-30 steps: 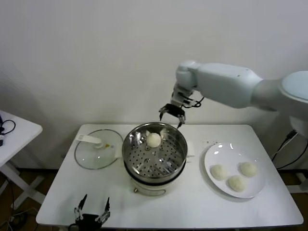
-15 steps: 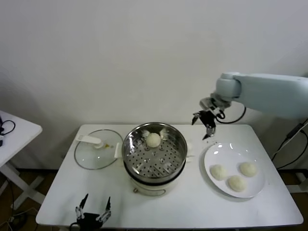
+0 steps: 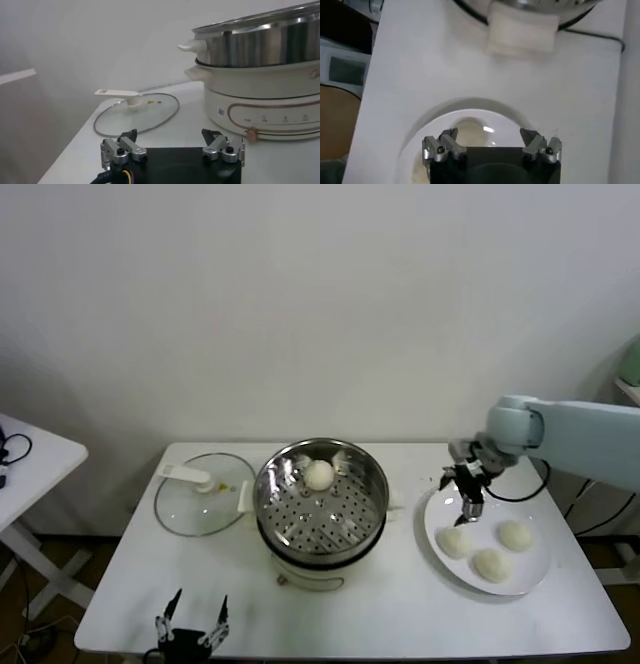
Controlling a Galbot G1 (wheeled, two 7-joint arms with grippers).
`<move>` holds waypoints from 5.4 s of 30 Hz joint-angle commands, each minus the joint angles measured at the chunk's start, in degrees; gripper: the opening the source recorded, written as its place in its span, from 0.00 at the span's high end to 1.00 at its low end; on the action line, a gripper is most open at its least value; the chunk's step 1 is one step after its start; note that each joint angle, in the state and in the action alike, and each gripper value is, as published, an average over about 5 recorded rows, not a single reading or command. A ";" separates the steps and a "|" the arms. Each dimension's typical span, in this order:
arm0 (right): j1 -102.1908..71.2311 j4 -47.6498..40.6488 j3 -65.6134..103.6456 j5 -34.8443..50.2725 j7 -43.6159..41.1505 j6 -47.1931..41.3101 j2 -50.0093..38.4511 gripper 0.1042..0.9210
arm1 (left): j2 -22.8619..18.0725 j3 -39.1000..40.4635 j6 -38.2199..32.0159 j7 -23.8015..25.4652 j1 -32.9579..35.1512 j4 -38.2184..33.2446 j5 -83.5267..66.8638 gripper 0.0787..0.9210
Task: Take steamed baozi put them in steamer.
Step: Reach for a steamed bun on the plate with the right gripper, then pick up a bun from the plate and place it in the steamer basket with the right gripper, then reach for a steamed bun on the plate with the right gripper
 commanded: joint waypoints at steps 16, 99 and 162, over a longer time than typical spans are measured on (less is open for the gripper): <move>-18.55 -8.23 13.33 -11.50 1.74 -1.86 -0.12 0.12 | -0.25 -0.54 -0.53 -0.21 0.14 1.06 0.57 0.12; 1.80 -5.91 10.38 15.03 6.42 -11.25 38.95 0.40 | -0.52 -0.48 -0.70 -0.75 0.34 0.44 1.97 0.12; 23.17 12.07 -12.41 1.30 -8.39 2.94 -1.93 0.12 | -0.80 -0.15 -1.03 -0.35 1.55 -0.39 4.75 0.12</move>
